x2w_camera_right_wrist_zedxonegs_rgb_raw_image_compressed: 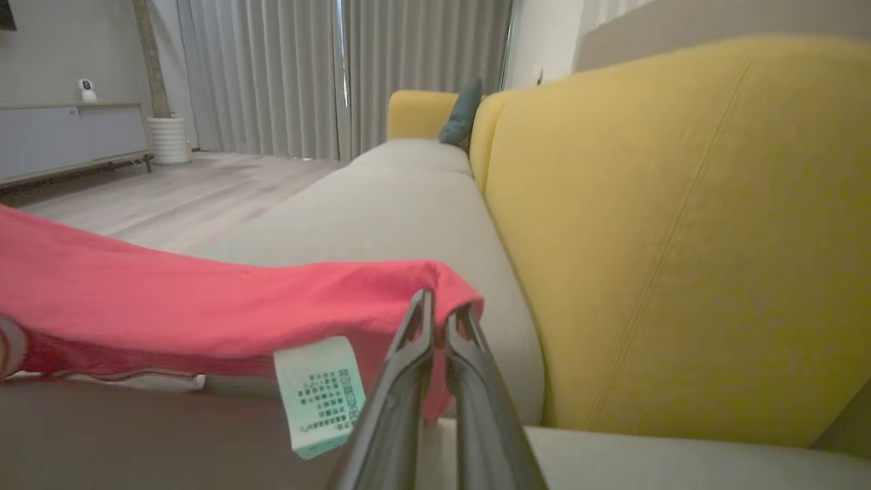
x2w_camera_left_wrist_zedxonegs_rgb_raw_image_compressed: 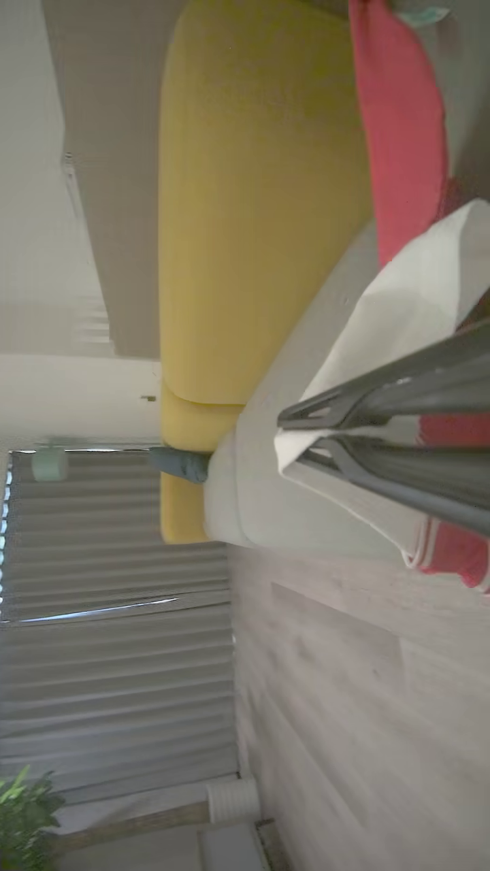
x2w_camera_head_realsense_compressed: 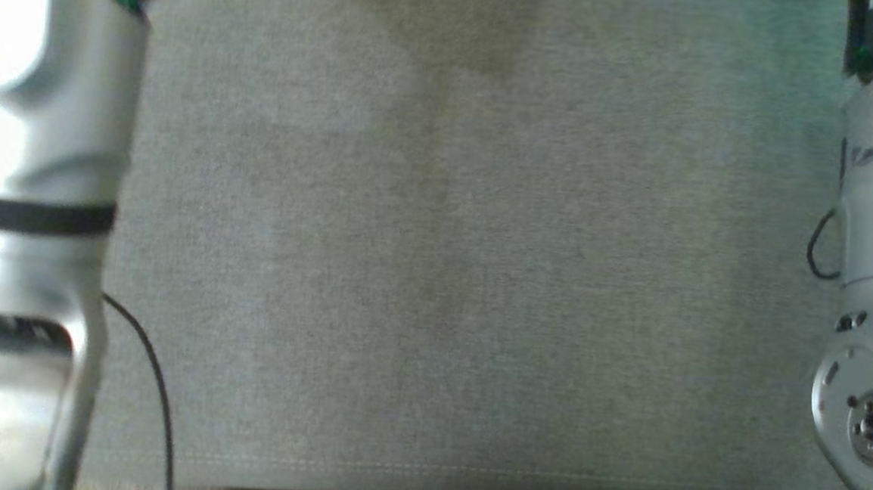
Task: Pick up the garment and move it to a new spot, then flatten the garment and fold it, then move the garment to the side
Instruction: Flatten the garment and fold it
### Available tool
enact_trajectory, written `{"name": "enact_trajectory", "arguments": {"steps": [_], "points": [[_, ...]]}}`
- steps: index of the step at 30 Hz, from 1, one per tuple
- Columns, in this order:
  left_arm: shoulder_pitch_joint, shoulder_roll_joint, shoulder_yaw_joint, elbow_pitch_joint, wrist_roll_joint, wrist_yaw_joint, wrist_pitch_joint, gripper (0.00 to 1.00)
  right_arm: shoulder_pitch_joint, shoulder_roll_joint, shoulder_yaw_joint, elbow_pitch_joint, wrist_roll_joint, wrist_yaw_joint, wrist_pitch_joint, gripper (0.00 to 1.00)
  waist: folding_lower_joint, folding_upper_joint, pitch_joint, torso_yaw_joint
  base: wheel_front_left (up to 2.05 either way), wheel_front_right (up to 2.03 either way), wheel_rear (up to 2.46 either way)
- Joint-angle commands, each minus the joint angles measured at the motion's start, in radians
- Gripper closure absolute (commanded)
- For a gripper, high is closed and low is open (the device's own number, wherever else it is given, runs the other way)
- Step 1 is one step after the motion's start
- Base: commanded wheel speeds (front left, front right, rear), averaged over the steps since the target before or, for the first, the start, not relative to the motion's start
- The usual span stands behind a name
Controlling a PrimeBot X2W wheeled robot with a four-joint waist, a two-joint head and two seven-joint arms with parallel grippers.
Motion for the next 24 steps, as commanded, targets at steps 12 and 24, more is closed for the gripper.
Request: {"name": "enact_trajectory", "arguments": {"steps": [12, 24], "points": [[0.402, 0.022, 0.125, -0.311, -0.094, -0.046, -0.017, 1.00, 0.124, 0.023, 0.032, 0.060, 0.120, 0.007, -0.010, 1.00, -0.0003, 0.0001, -0.002, 0.023, 0.00, 0.00, 0.00], [0.888, -0.001, 0.122, -0.514, -0.151, -0.055, -0.017, 1.00, 0.466, -0.011, 0.153, -0.047, 0.340, 0.007, -0.009, 1.00, -0.0003, 0.0001, -0.216, 0.003, 0.00, 0.00, 0.00]]}}
